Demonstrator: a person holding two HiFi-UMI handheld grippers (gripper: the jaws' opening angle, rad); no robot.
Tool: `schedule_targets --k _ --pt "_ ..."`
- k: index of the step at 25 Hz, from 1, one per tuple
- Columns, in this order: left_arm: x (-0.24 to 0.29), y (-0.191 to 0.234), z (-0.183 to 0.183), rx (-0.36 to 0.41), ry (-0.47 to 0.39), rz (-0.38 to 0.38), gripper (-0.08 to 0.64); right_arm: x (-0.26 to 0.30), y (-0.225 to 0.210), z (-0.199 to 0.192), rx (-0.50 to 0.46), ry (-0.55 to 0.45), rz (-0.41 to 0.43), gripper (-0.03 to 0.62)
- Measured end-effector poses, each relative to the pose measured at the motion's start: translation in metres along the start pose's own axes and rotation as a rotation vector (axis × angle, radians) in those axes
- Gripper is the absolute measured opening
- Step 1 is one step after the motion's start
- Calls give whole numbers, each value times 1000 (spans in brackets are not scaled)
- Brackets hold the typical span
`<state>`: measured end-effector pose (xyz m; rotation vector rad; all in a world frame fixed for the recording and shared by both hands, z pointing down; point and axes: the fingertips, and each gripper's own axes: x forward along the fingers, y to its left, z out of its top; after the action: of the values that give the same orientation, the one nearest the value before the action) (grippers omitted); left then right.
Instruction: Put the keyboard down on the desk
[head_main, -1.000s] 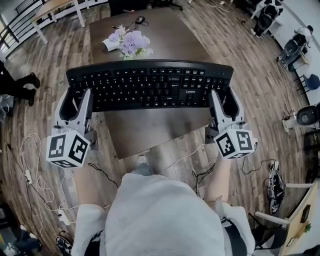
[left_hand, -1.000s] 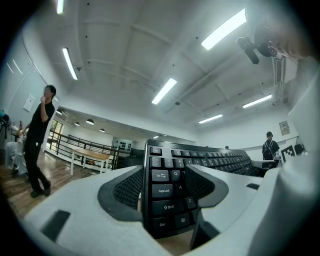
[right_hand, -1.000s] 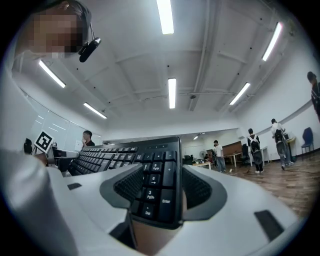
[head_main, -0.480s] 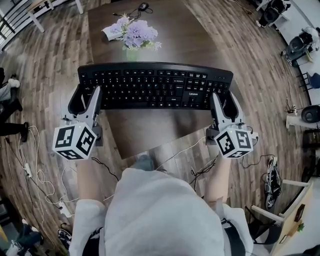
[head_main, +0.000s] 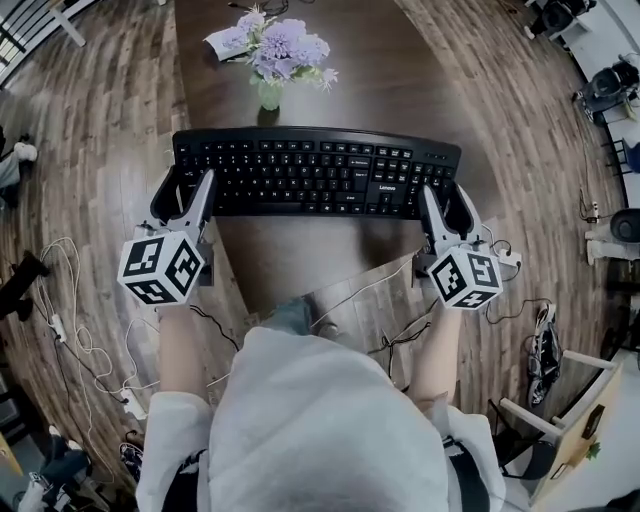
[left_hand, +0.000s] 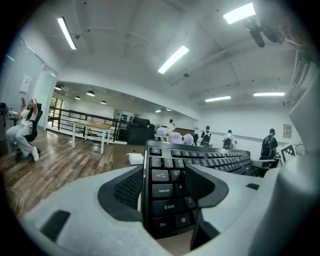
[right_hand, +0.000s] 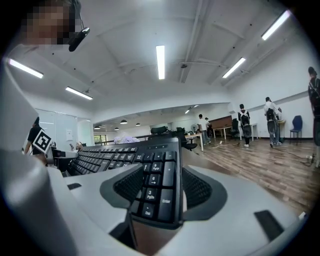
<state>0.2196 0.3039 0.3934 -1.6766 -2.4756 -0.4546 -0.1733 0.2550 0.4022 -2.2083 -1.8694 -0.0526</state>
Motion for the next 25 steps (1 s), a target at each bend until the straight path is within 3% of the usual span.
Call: schedule_targets --k 25 --pt "84 42 -116 -75 310 -13 261 56 -24 -118 84 293 -92 242"
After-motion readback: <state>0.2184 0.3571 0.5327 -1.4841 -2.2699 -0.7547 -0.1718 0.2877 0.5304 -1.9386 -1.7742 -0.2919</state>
